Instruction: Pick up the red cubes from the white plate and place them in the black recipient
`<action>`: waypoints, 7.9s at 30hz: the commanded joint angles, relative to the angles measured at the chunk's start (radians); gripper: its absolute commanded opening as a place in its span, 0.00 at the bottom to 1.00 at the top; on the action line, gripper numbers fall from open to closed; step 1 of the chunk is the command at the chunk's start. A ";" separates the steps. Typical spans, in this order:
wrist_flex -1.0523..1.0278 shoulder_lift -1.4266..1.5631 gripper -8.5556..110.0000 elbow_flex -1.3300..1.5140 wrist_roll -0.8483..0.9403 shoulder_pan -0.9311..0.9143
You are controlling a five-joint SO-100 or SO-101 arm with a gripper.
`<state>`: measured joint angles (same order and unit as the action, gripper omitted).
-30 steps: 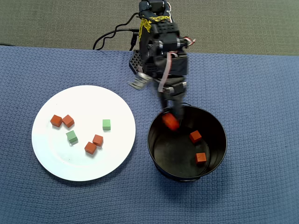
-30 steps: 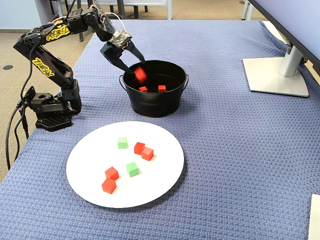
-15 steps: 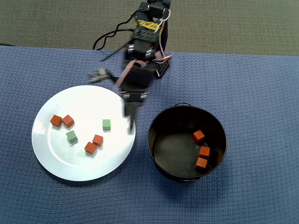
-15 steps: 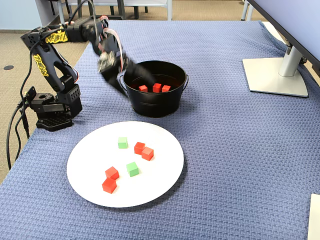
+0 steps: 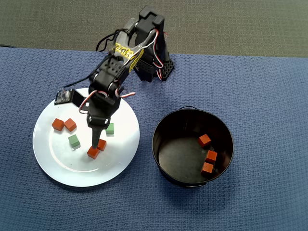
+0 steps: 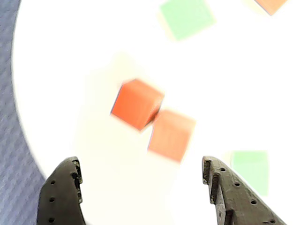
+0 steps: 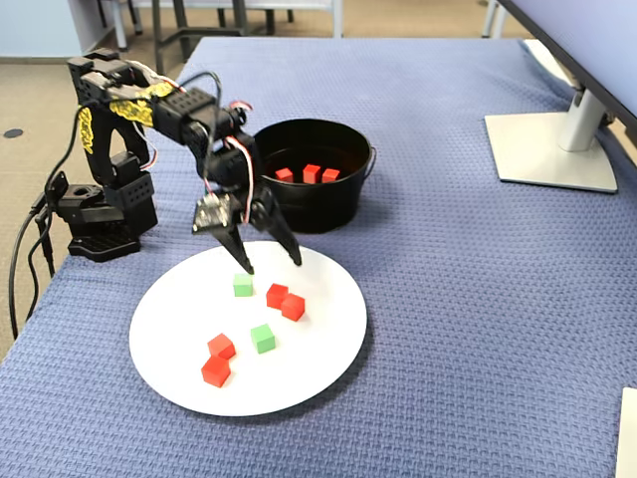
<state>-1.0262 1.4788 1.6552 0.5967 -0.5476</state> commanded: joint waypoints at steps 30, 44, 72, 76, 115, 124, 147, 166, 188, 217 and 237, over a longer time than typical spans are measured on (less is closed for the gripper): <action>0.078 -0.232 0.29 -0.110 0.109 0.043; 0.098 -0.199 0.18 -0.067 0.098 0.075; -0.118 0.574 0.07 0.104 -0.354 0.601; -0.121 0.586 0.38 0.189 -0.279 0.822; -0.135 -0.376 0.31 -0.492 -0.758 0.040; -0.175 -0.423 0.30 -0.522 -0.716 0.127; -0.236 -0.546 0.27 -0.686 -0.488 0.054; -0.212 -0.552 0.07 -0.680 -0.479 0.021; -0.270 0.301 0.07 -0.319 -0.549 0.169; -0.241 0.284 0.45 -0.109 -0.083 0.167; -0.084 0.133 0.38 0.132 0.856 -0.149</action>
<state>-1.1321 1.6045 1.7549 1.0861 -0.6412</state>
